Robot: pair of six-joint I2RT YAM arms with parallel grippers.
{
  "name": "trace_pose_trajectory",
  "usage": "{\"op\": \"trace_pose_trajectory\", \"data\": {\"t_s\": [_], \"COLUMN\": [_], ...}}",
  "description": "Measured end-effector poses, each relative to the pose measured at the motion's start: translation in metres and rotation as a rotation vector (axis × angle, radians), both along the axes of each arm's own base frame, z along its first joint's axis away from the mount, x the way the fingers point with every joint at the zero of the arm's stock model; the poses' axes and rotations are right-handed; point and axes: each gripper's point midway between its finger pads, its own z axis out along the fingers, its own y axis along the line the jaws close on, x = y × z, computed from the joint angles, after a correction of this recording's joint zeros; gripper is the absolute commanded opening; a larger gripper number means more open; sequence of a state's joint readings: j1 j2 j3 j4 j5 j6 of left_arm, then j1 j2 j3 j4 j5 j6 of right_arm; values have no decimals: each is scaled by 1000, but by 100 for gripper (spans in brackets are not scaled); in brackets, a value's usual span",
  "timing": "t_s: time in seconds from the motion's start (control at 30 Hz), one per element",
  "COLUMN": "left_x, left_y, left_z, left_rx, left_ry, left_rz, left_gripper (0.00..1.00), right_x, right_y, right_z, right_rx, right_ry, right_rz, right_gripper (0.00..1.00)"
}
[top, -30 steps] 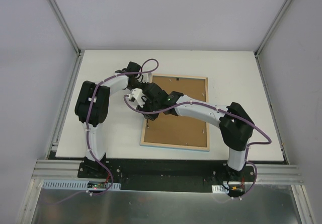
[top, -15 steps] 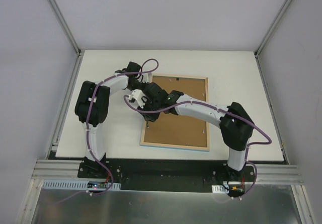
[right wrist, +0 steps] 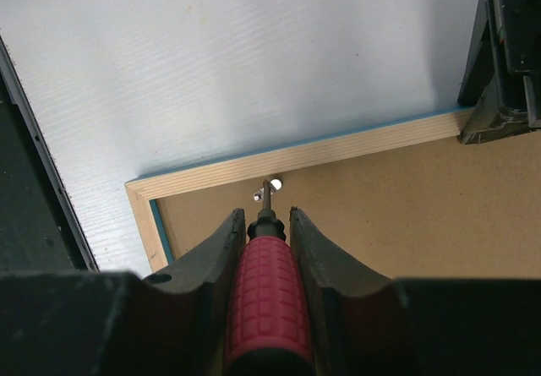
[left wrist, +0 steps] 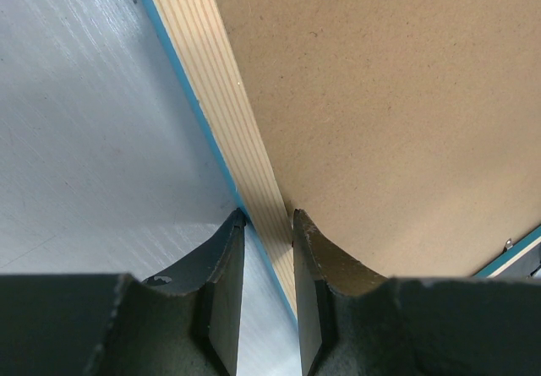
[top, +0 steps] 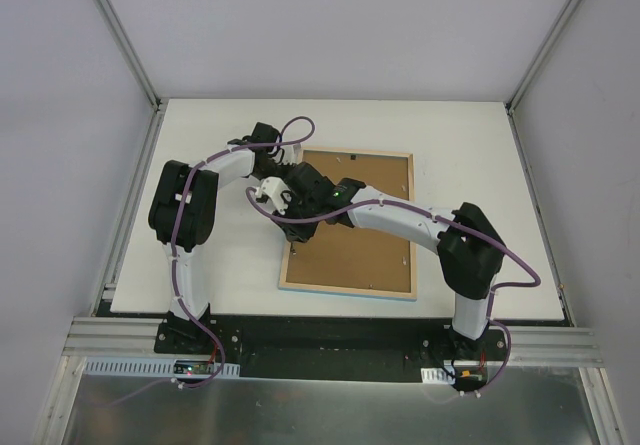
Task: Take the photo out of the frame
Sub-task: Release the photo frame item from the photo frame.
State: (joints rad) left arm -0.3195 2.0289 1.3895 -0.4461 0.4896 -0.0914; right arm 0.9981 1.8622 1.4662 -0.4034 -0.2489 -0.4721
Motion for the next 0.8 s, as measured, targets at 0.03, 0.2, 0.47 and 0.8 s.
{"op": "trace_pose_trajectory", "data": {"t_s": [0.03,0.2,0.47,0.8], "left_x": [0,0,0,0], "left_y": [0,0,0,0], "left_z": [0,0,0,0], "left_rx": [0,0,0,0], "left_ry": [0,0,1,1], "left_rz": [0,0,1,1], "left_gripper": [0,0,0,0], "right_x": [-1,-4,-6,-3], "right_y": [0,-1,-1,0], "right_z": [0,0,0,-5], "right_rx": [0,-3,0,-8], "right_ry": [3,18,27,19], "right_rz": [1,10,16,12], "right_gripper": [1,1,1,1]}}
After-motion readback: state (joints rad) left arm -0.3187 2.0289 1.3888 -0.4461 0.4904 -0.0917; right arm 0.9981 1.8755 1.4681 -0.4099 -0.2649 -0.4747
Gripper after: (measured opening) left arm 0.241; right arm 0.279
